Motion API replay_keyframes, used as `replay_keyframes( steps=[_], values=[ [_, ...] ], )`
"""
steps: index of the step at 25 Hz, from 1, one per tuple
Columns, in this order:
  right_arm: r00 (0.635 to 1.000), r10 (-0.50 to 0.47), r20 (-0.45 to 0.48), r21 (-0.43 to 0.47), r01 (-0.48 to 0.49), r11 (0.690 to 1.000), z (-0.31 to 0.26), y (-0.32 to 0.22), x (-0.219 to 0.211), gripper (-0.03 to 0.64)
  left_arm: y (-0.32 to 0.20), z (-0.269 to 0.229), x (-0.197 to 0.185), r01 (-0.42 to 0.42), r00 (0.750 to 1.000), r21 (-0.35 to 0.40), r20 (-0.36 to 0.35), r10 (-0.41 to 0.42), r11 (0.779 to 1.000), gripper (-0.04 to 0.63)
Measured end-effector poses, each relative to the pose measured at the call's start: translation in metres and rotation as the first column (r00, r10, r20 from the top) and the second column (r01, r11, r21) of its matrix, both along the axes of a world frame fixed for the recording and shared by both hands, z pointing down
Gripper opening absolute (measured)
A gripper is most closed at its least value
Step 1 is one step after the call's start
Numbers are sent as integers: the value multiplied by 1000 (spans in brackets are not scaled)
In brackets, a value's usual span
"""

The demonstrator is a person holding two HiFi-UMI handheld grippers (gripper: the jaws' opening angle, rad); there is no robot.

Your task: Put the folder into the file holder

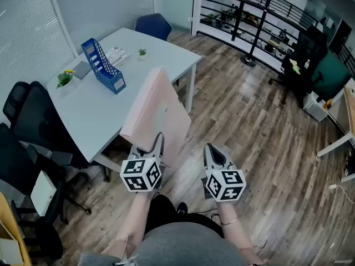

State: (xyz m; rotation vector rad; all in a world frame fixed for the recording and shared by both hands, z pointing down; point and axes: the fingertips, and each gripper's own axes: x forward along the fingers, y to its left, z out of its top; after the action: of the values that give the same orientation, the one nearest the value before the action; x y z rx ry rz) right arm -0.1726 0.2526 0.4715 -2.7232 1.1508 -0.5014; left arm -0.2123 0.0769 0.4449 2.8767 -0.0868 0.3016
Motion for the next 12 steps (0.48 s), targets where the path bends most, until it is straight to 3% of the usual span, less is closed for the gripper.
replay_keyframes(
  steps=[7, 12],
  values=[
    [1000, -5, 15, 19, 5, 1000, 2, -3, 22, 9, -15, -6, 15, 25, 1000, 22, 5, -25, 999, 141],
    [1000, 3, 25, 31, -4, 1000, 8, -13, 55, 9, -36, -4, 48, 39, 999, 33, 12, -39, 999, 141]
  ],
)
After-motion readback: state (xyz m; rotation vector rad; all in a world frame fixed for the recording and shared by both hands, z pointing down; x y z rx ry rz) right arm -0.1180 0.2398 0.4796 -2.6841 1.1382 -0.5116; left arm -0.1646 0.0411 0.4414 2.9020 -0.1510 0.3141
